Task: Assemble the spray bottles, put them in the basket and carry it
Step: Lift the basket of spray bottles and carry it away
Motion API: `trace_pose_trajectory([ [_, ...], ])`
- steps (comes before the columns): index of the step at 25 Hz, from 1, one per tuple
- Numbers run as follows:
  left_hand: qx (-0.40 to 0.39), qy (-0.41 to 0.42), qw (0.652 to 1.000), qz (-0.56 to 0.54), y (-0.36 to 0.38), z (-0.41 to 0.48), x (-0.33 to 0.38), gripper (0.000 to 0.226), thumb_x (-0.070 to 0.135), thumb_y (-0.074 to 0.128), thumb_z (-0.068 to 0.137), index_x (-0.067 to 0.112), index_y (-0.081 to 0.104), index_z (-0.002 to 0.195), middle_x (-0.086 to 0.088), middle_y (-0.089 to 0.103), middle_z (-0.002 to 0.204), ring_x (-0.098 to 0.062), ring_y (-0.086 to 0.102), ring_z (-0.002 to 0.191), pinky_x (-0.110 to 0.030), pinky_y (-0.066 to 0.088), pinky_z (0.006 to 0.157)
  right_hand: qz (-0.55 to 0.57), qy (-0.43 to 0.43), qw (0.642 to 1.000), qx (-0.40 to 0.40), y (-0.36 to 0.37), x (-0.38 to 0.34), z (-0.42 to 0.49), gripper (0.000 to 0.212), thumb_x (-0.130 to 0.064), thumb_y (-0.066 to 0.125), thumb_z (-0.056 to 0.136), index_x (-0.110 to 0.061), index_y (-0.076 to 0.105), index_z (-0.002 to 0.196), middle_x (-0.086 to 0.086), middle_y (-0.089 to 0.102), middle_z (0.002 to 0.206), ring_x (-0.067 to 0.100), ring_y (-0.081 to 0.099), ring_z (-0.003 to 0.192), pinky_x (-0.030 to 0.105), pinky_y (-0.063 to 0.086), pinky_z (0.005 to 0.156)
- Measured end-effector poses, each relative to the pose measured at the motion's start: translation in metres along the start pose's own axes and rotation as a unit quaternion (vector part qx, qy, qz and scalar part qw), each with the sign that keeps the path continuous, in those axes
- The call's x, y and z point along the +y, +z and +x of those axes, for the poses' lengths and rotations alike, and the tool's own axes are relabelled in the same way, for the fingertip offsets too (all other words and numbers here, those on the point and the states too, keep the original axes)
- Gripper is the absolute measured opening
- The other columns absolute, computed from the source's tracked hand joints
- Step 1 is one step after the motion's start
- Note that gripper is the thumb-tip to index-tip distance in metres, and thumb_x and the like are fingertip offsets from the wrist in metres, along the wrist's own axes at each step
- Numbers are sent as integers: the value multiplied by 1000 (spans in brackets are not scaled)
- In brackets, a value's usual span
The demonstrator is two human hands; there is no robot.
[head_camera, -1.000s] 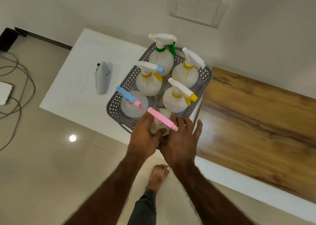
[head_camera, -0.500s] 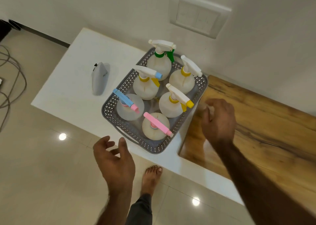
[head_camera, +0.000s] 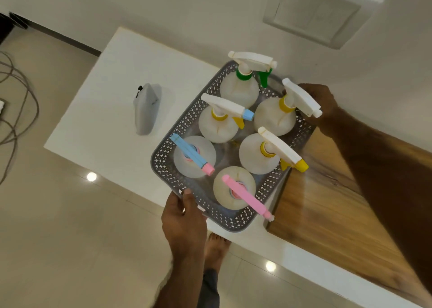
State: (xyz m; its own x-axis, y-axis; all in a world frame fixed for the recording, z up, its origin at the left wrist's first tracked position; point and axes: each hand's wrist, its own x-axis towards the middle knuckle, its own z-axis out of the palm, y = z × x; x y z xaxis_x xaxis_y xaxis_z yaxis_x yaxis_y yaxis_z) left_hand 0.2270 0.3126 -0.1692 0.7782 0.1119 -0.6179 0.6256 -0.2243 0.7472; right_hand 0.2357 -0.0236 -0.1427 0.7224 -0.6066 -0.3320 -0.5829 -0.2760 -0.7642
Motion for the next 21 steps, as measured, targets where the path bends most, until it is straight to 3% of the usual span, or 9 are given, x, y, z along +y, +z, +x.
trace_pose_trajectory([
  [2, 1, -14, 1000, 9, 2, 5, 0, 20, 19, 55, 105, 20, 75, 109, -8, 80, 103, -33, 76, 101, -60, 62, 90, -8, 1, 1000, -19, 0, 1, 5, 29, 9, 61, 93, 12, 64, 122, 12, 67, 94, 17, 56, 82, 22, 42, 71],
  [4, 5, -17, 999, 27, 2, 10, 1, 20, 15, 56, 104, 21, 75, 102, -9, 80, 99, -35, 77, 97, -61, 63, 85, 1, 0, 1000, -14, 1, 3, 4, 29, 10, 61, 93, 14, 64, 121, 12, 64, 94, 14, 54, 80, 24, 41, 70],
  [7, 0, -10, 999, 39, -5, 13, 3, 24, 9, 56, 102, 21, 76, 97, -9, 81, 97, -36, 78, 92, -64, 64, 79, 29, 17, 999, 18, 2, 6, -7, 25, 2, 69, 88, 22, 68, 103, 43, 63, 92, 20, 50, 83, 35, 37, 71],
  [9, -12, -8, 999, 47, -12, 8, 9, 25, 7, 55, 103, 20, 76, 101, -11, 81, 101, -37, 79, 92, -66, 63, 77, 55, 35, 997, 52, 0, 9, -19, 27, -5, 70, 90, 21, 69, 96, 49, 61, 99, 21, 49, 84, 36, 37, 72],
  [12, -27, 13, 996, 90, -20, 3, 21, 26, 6, 56, 102, 23, 75, 102, -13, 79, 101, -39, 77, 94, -67, 62, 81, 96, 69, 988, 102, -2, 19, -44, 18, -12, 68, 96, 4, 77, 94, 24, 71, 84, 20, 55, 79, 35, 42, 71],
  [14, -37, 38, 991, 125, -25, -1, 32, 28, 6, 56, 102, 25, 75, 97, -12, 79, 99, -41, 77, 95, -66, 61, 85, 133, 77, 979, 135, -5, 27, -63, 19, -15, 67, 98, 0, 79, 95, 12, 71, 84, 19, 60, 78, 32, 45, 69],
  [19, -65, 95, 977, 176, -23, -26, 62, 22, 14, 63, 101, 26, 75, 87, -3, 77, 88, -40, 76, 88, -57, 63, 79, 180, 98, 953, 222, -21, 60, -130, 30, -15, 64, 98, -13, 72, 69, -1, 59, 61, 11, 50, 60, 32, 40, 56],
  [21, -77, 115, 971, 197, -16, -36, 69, 14, 20, 64, 101, 18, 78, 96, -7, 76, 89, -38, 74, 84, -45, 62, 76, 188, 117, 940, 260, -24, 73, -158, 26, -18, 63, 97, -8, 75, 76, 5, 66, 66, 14, 54, 64, 42, 48, 59],
])
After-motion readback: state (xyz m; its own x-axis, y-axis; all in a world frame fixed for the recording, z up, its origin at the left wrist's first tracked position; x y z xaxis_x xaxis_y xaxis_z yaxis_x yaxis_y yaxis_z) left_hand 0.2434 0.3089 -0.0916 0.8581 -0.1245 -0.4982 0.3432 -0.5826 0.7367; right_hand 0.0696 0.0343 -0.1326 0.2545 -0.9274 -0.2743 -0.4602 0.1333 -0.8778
